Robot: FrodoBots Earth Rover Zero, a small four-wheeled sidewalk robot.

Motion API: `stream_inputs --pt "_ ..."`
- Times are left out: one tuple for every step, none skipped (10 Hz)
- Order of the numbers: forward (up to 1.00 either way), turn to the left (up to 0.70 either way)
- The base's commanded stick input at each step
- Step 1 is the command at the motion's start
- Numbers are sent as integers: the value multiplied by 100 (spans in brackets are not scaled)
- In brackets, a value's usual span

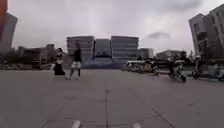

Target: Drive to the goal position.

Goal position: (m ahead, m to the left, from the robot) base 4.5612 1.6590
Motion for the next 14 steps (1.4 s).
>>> stream_inputs --pt "70 0" --pt "70 0" --pt "70 0" --pt "70 0" --pt "70 0" --pt "70 0" --pt "70 0" --pt "70 0" --pt "70 0" --pt "70 0" --pt "70 0" --pt "70 0" --pt "70 0" --pt "70 0"
